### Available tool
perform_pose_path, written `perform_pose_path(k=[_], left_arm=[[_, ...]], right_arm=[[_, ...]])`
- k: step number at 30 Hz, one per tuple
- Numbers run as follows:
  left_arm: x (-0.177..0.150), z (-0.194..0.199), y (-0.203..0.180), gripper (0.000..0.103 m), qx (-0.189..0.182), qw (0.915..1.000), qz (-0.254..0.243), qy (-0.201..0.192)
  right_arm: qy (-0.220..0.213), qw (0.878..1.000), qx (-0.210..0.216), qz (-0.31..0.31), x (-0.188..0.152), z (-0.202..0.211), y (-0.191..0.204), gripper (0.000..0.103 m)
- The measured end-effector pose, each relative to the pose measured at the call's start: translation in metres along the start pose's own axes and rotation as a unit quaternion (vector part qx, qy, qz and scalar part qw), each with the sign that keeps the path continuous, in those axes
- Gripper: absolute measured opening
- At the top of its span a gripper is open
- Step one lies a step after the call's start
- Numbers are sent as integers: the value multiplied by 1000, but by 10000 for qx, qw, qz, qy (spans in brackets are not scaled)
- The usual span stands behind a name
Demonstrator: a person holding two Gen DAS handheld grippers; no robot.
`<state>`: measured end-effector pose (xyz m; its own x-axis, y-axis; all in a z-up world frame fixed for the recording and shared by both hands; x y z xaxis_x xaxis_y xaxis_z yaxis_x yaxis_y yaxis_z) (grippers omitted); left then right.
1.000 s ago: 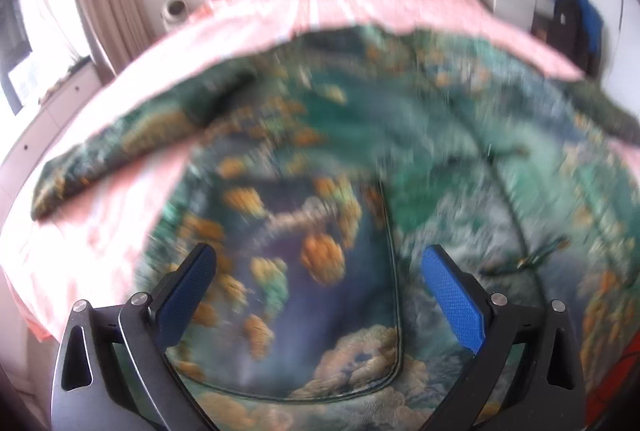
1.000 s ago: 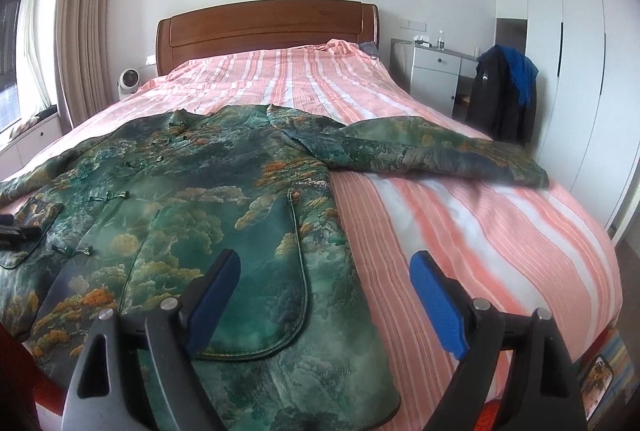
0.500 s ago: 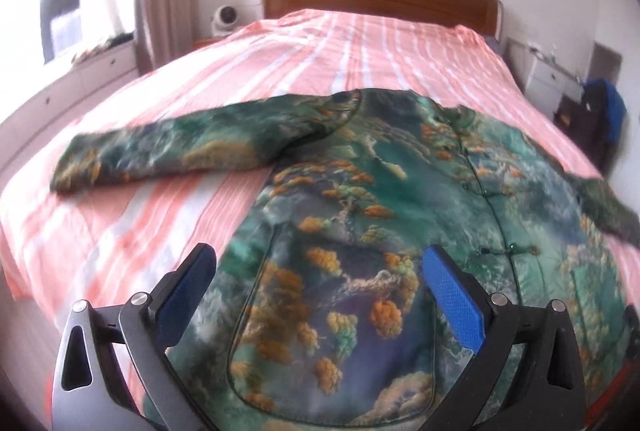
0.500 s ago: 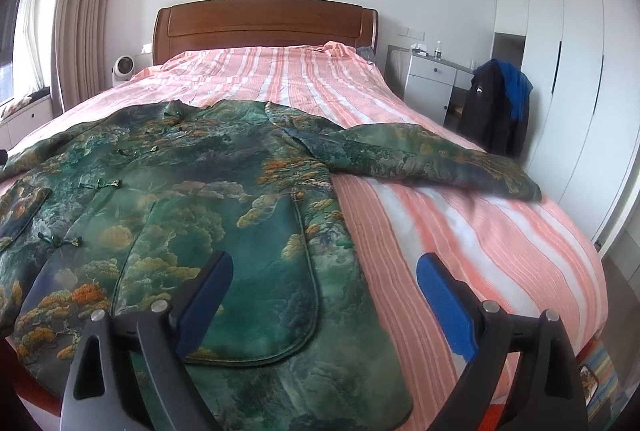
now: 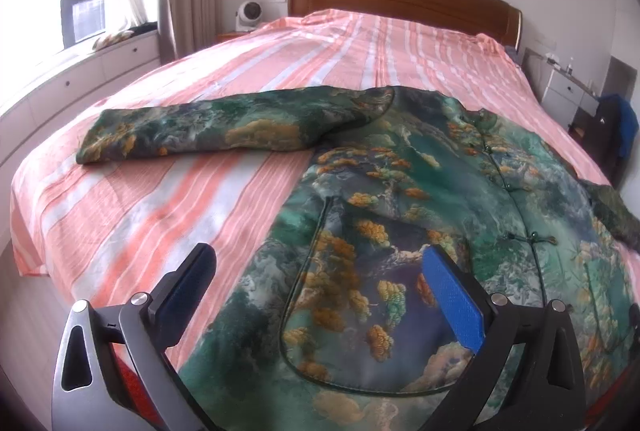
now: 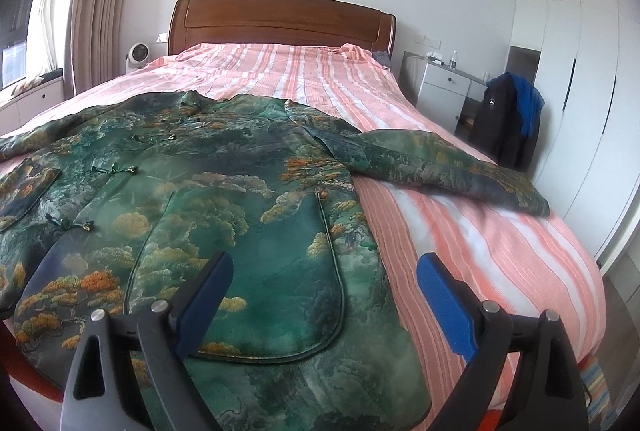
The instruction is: Fold large clothes
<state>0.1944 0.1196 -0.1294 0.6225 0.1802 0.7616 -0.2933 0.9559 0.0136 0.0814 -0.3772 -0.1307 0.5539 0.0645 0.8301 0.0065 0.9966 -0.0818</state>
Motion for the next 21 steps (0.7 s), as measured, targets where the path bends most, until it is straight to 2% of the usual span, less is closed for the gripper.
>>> perform_pose_path(k=[10, 21], left_arm=[[-3, -8, 20, 103, -50, 9996, 93, 251], [-7, -9, 16, 103, 16, 9996, -15, 269]], right_arm=[[70, 9999, 49, -105, -1, -4, -2, 93], [89, 9999, 80, 11, -1, -7, 5, 93]])
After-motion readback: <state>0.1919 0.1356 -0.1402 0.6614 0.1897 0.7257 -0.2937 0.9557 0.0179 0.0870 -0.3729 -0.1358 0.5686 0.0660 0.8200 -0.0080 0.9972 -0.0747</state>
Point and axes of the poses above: each gripper's, at about its wrist camera, not at the fingertips, and z roughly against the way its jaws point, y to its left, x to its top, the point moved 9 cm from there along -z, roughly the way its jaws point, and after that the axes turned 8 degrees about x, right-handed, at the moved point
